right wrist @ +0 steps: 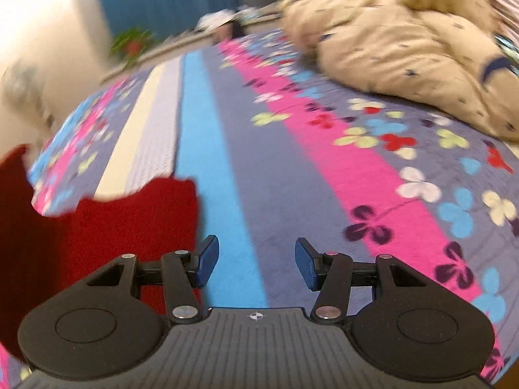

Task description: Fold small clothes

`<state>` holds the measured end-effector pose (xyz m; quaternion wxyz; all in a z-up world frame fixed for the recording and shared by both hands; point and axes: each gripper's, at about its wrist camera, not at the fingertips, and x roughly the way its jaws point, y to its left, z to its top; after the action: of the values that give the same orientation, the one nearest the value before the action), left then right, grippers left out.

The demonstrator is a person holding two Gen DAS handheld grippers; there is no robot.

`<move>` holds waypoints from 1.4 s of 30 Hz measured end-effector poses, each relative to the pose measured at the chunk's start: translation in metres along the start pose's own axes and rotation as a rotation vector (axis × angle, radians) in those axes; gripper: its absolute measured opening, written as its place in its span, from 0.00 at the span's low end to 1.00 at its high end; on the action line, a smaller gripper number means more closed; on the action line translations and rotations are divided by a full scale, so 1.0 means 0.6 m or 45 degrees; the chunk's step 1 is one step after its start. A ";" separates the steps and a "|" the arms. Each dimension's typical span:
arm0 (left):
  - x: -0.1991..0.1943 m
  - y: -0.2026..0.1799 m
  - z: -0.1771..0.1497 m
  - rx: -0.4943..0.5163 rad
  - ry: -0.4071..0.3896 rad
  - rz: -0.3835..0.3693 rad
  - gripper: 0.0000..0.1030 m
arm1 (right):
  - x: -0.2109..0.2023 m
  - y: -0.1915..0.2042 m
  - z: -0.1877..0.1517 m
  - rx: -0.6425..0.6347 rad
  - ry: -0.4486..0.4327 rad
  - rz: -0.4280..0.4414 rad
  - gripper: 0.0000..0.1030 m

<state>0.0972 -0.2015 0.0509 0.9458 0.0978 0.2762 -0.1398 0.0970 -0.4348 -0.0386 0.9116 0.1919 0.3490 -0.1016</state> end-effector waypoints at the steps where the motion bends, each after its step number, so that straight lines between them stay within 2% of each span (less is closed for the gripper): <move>1: 0.008 -0.030 -0.013 0.028 0.011 -0.062 0.18 | -0.002 -0.013 0.003 0.042 -0.014 -0.004 0.52; 3: 0.040 -0.093 -0.055 0.096 0.115 -0.224 0.18 | -0.005 -0.043 0.009 0.121 -0.041 -0.015 0.52; 4: 0.061 -0.120 -0.079 0.149 0.206 -0.302 0.20 | -0.006 -0.055 0.011 0.151 -0.048 -0.017 0.52; 5: 0.081 -0.138 -0.100 0.194 0.287 -0.342 0.24 | -0.003 -0.063 0.012 0.169 -0.044 -0.012 0.52; 6: 0.094 -0.151 -0.118 0.242 0.329 -0.344 0.26 | 0.001 -0.071 0.012 0.186 -0.032 0.004 0.52; 8: 0.090 -0.149 -0.131 0.297 0.289 -0.333 0.32 | 0.008 -0.075 0.010 0.199 0.000 0.040 0.53; 12: 0.042 -0.073 -0.110 0.148 0.194 -0.493 0.43 | 0.020 -0.055 0.009 0.176 0.063 0.176 0.54; 14: 0.019 -0.030 -0.106 0.119 0.141 -0.465 0.44 | 0.028 -0.037 0.009 0.147 0.091 0.256 0.60; 17: 0.007 0.030 -0.113 0.051 0.107 -0.315 0.44 | 0.040 0.004 0.009 0.091 0.138 0.363 0.63; 20: 0.034 0.091 -0.138 -0.123 0.204 -0.189 0.43 | 0.054 0.048 0.005 0.025 0.184 0.439 0.66; 22: 0.058 0.110 -0.163 -0.187 0.281 -0.176 0.44 | 0.067 0.076 -0.001 -0.032 0.221 0.460 0.68; 26: 0.069 0.075 -0.202 -0.025 0.246 -0.082 0.47 | 0.107 0.124 -0.025 -0.101 0.386 0.465 0.73; 27: 0.070 0.065 -0.206 -0.002 0.225 -0.065 0.48 | 0.107 0.129 -0.026 -0.118 0.378 0.454 0.73; 28: 0.074 0.057 -0.207 0.008 0.218 -0.052 0.49 | 0.105 0.135 -0.026 -0.143 0.362 0.441 0.71; 30: 0.080 0.058 -0.214 0.008 0.213 -0.051 0.49 | 0.098 0.135 -0.027 -0.141 0.340 0.442 0.56; 31: 0.081 0.057 -0.213 0.014 0.210 -0.053 0.50 | 0.093 0.132 -0.026 -0.127 0.324 0.456 0.29; 32: 0.074 0.068 -0.212 0.017 0.214 -0.053 0.51 | 0.087 0.127 -0.024 -0.106 0.319 0.522 0.13; 33: 0.069 0.075 -0.211 0.009 0.217 -0.059 0.52 | 0.077 0.122 -0.023 -0.093 0.303 0.557 0.12; 36: 0.052 0.086 -0.206 -0.043 0.208 -0.084 0.58 | 0.022 0.106 -0.012 -0.135 0.131 0.628 0.05; 38: 0.041 0.092 -0.193 -0.084 0.191 -0.112 0.65 | -0.011 0.078 -0.003 -0.064 0.038 0.676 0.04; 40: 0.033 0.088 -0.181 -0.081 0.186 -0.121 0.65 | -0.018 0.054 -0.003 -0.032 0.037 0.647 0.04; 42: 0.029 0.085 -0.167 -0.087 0.185 -0.115 0.65 | 0.002 0.041 -0.010 -0.036 0.129 0.536 0.04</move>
<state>0.0777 -0.1310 -0.0358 0.9189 0.0629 0.3527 -0.1653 0.1017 -0.4101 -0.0367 0.8966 0.2526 0.3480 0.1059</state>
